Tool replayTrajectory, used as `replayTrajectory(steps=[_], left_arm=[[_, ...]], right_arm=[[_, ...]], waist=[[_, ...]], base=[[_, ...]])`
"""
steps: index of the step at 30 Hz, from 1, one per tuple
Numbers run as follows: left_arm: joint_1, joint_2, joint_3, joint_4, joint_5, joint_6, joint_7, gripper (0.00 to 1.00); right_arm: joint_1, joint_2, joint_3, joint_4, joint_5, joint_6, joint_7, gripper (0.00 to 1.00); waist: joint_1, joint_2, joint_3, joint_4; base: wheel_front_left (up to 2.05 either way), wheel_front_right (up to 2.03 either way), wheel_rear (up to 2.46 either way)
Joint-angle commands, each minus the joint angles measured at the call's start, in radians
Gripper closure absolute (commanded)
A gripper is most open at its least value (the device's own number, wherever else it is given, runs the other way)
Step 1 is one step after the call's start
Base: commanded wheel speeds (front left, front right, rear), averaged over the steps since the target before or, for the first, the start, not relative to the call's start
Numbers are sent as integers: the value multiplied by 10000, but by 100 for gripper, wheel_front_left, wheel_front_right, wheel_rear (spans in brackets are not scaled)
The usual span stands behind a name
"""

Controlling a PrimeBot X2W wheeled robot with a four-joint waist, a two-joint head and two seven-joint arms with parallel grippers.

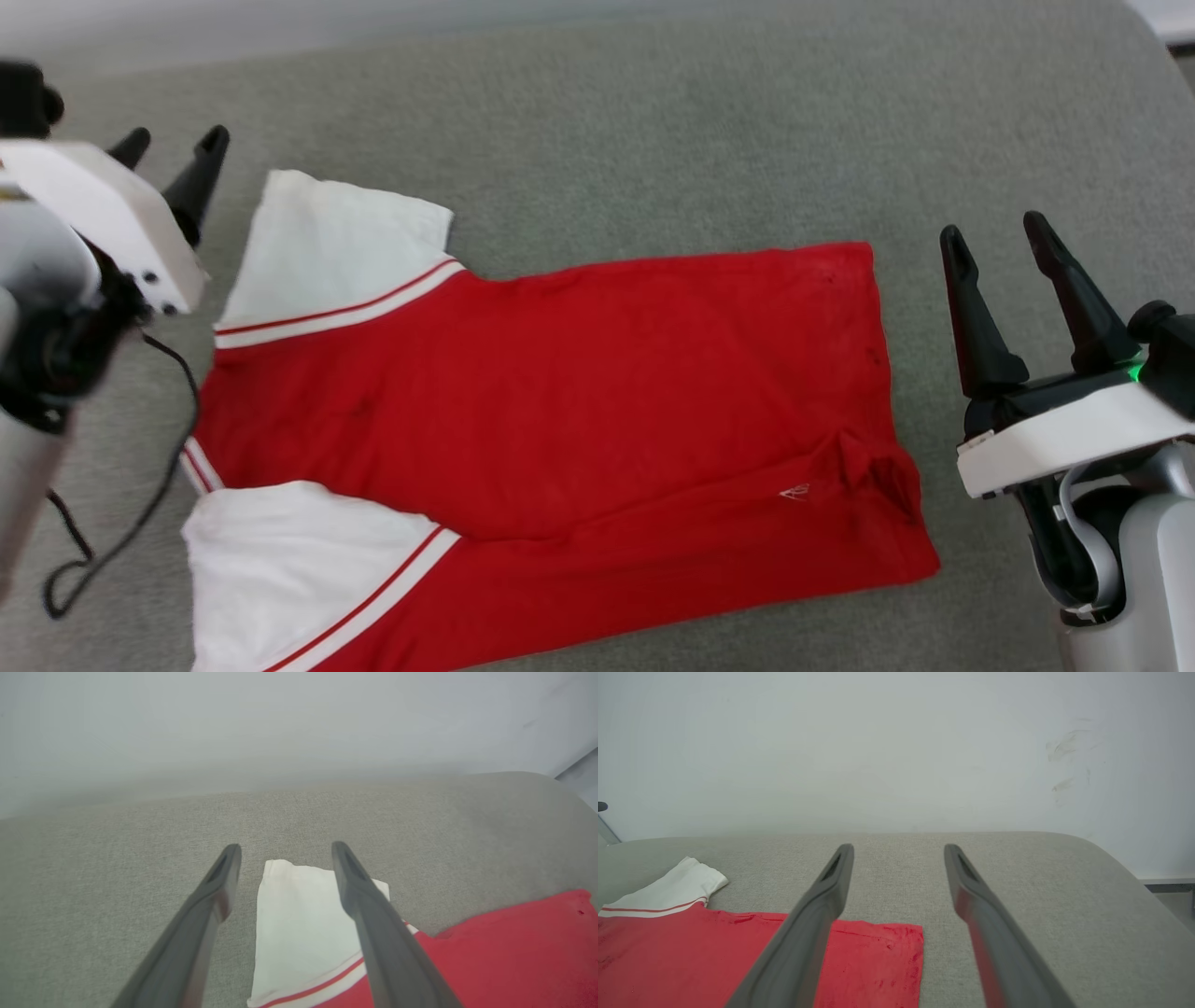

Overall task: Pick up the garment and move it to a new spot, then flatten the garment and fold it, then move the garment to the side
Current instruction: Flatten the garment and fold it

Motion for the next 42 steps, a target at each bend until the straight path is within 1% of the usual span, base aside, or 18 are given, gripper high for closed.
replayTrajectory(steps=[1, 5, 7, 10, 14, 18, 19, 20, 21, 25, 28, 29, 33, 36, 38, 42], left_arm=[[-484, 191, -135, 222, -64, -178, 601, 0], [-1656, 675, -632, 780, -70, -570, 2634, 0], [-2145, 874, -854, 1083, -100, -691, 3607, 0], [-2587, 1098, -1190, 1545, -86, -751, 4847, 0], [-2925, 1220, -1301, 2142, -232, -731, 5694, 0], [-2530, 841, -1404, 2917, -760, -603, 6420, 0], [-2377, 700, -1447, 3078, -914, -523, 6630, 16], [-2286, 595, -1469, 3154, -974, -495, 6683, 66], [-2238, 513, -1480, 3214, -1021, -476, 6651, 100], [-2239, 325, -1418, 3299, -938, -392, 6188, 100], [-2460, 230, -1341, 3322, -753, -466, 5695, 100], [-2831, 70, -1285, 3284, -644, -596, 5282, 100], [-3251, -239, -1259, 3167, -614, -826, 4880, 100], [-3401, -524, -1367, 2989, -551, -991, 4746, 100], [-3491, -616, -1420, 2856, -521, -1094, 4710, 100], [-3636, -755, -1472, 2618, -462, -1170, 4621, 100]], right_arm=[[-157, 69, -16, -117, -70, -4, -68, 0], [-259, 227, 52, -215, 10, -4, -39, 0], [-320, 286, 103, -188, 31, -4, -52, 0], [-423, 360, 217, -132, 141, -4, -118, 0], [-527, 424, 396, -18, 283, -4, -204, 0], [-524, 399, 404, 159, 428, -4, -194, 0], [-503, 379, 371, 234, 473, -4, -114, 0], [-528, 350, 354, 255, 489, -4, -120, 0], [-561, 319, 348, 299, 534, -2, -60, 0], [-791, 117, 338, 651, 1000, -4, 529, 0], [-1207, -91, 321, 1109, 1525, -4, 1244, 0], [-1878, -493, 368, 1979, 2031, -2, 2415, 0], [-2829, -997, 702, 3128, 2459, -2, 3954, 0], [-3528, -1218, 980, 3825, 2680, -4, 4883, 0], [-3912, -1323, 1201, 4340, 2723, -2, 5424, 0], [-4766, -1299, 1486, 5366, 2905, -4, 6093, 0]], waist=[[-2, 0, 907, -636], [-2, 0, 1491, -997], [-2, 0, 1751, -1160], [-2, 0, 2105, -1399], [-2, 0, 2480, -1696], [-2, 0, 2611, -1823], [-2, 0, 2618, -1825], [-2, 0, 2620, -1820], [-2, 0, 2606, -1803], [-2, 0, 2401, -1631], [-2, 0, 2114, -1411], [-2, 0, 1784, -1096], [-2, 0, 1425, -570], [-2, 0, 1320, -210], [-2, 0, 1342, 9], [-2, 0, 1554, 320]], base=[[0, 0, 0], [0, 0, 0], [0, 0, 0], [0, 0, 0], [0, 0, 0], [0, 0, 0], [0, 0, 0], [0, 0, 0], [0, 0, 0], [0, 0, 0], [0, 0, 0], [0, 0, 0], [0, 0, 0], [0, 0, 0], [0, 0, 0], [0, 0, 0]])
